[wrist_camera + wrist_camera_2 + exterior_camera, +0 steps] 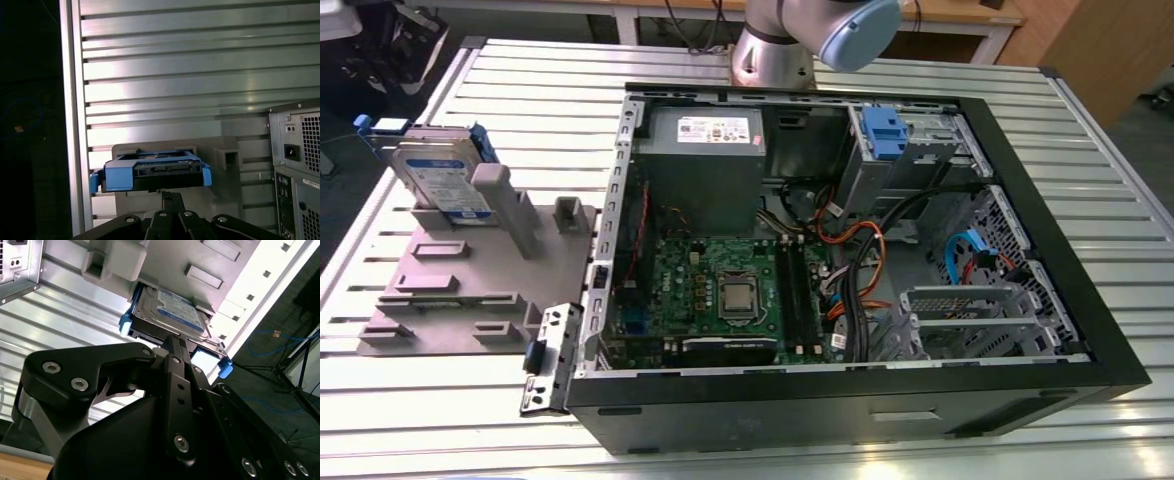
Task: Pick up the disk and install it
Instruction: 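Reach for the disk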
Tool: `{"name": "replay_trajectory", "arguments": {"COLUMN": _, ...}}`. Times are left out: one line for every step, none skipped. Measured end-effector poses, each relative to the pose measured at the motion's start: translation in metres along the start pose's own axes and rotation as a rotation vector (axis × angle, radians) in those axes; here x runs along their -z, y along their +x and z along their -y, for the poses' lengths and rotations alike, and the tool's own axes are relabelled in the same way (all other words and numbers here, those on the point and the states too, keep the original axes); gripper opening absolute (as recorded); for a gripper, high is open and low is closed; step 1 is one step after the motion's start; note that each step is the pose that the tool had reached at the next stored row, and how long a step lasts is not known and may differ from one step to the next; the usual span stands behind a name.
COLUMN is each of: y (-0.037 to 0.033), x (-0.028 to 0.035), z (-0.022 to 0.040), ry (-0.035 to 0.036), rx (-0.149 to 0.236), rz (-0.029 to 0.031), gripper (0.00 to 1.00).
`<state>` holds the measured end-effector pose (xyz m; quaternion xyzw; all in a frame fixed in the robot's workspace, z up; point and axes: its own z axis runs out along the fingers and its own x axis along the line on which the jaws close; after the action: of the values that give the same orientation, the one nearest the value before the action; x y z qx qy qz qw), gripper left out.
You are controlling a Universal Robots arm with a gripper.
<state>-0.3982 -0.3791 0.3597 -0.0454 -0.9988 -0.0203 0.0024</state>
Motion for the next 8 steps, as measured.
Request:
{"name": "replay_trajectory", "arguments": {"y": 0.0014, "x": -0.001, "z": 0.0002, "ry": 0.0002, "rx": 0.0, "rz": 0.0006, "gripper": 0.11}}
{"name": "replay_trajectory", "arguments": {"y": 0.0021, "x": -0.0017, "z": 0.0003, "ry": 0.0001, "rx": 0.0, "rz": 0.0012, "gripper": 0.11}}
{"name": "replay_trajectory", "arguments": {"y": 0.0022, "x": -0.0018, "z": 0.0003, "ry": 0.0002, "rx": 0.0, "rz": 0.0013, "gripper": 0.11}}
{"name": "replay_trajectory", "arguments": {"y": 0.0022, "x": -0.0017, "z": 0.0003, "ry": 0.0002, "rx": 0.0, "rz": 0.0012, "gripper": 0.11}}
{"name": "replay_trajectory", "arguments": {"y": 0.0022, "x": -0.0017, "z": 0.0003, "ry": 0.0003, "rx": 0.0, "rz": 0.0012, "gripper": 0.11}}
{"name": "replay_trajectory", "arguments": {"y": 0.0023, "x": -0.0017, "z": 0.0003, "ry": 0.0003, "rx": 0.0, "rz": 0.0012, "gripper": 0.11}}
{"name": "replay_trajectory", "arguments": {"y": 0.0025, "x": -0.0025, "z": 0.0003, "ry": 0.0003, "rx": 0.0, "rz": 0.0012, "gripper": 0.11}}
{"name": "replay_trajectory", "arguments": {"y": 0.0027, "x": -0.0033, "z": 0.0004, "ry": 0.0002, "rx": 0.0, "rz": 0.0012, "gripper": 0.11}}
